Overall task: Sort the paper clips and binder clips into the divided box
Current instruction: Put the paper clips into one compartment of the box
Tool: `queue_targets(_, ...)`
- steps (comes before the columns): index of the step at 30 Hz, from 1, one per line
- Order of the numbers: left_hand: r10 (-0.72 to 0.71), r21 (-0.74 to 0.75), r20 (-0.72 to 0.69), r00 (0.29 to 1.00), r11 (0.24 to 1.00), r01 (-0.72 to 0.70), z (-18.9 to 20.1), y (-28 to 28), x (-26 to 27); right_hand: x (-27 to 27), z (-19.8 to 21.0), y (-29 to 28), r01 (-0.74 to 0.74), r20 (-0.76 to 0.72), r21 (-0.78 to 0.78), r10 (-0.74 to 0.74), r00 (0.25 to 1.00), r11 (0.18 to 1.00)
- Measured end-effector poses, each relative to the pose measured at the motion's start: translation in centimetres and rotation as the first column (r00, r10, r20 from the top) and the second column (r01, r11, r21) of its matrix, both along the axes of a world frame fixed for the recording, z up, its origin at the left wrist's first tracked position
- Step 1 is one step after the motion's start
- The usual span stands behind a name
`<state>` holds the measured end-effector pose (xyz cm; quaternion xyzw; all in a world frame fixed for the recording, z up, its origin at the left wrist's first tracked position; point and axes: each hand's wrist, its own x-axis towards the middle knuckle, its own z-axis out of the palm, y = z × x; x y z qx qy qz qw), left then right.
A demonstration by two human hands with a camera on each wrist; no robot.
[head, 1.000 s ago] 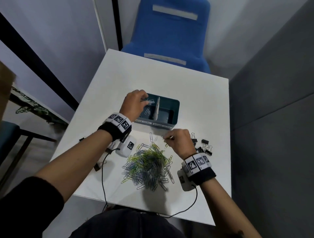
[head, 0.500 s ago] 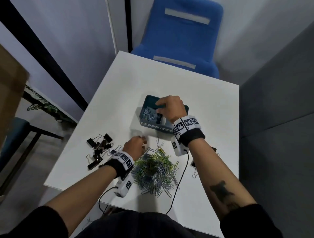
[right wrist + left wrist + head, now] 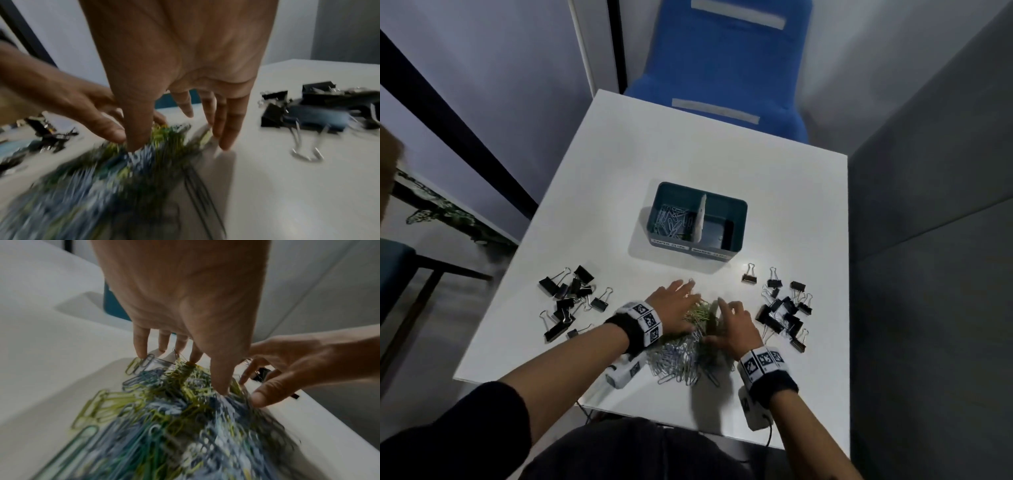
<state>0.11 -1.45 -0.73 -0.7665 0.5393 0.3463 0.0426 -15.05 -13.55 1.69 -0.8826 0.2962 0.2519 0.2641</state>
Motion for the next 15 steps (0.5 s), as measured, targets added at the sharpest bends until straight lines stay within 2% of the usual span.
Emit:
queue_targets(3,-0.113,-0.043,0.061,0.992,0.992,0.116,0.3,1.6,-0.6,-1.5,-1.5,1.6,-0.084,0.022,-0.090,0.086,0.996,0.992)
queue_targets(7,-0.071,-0.213,0.173,0.982,0.971,0.108,0.0,2.8,-1.9,-1.2,-2.4,3.1,-0.077,0.094,-0.110,0.087,0.992,0.991)
queue_targets(10,0.034,-0.290,0.119,0.992,0.957,0.002,0.0,2.9,-2.5,-0.5,-2.5,3.0,-0.024,0.161,-0.069,0.035,0.986,0.997)
queue_targets(12,0.116,-0.297,0.051,0.992,0.950,-0.096,0.0,2.8,-2.5,0.0,-2.4,2.7,0.014,0.195,-0.042,-0.006,0.981,0.999)
queue_targets(15,0.162,-0.299,-0.050,0.986,0.939,-0.169,0.0,2.8,-2.0,0.5,-2.1,2.0,0.028,0.209,-0.002,-0.027,0.978,1.000)
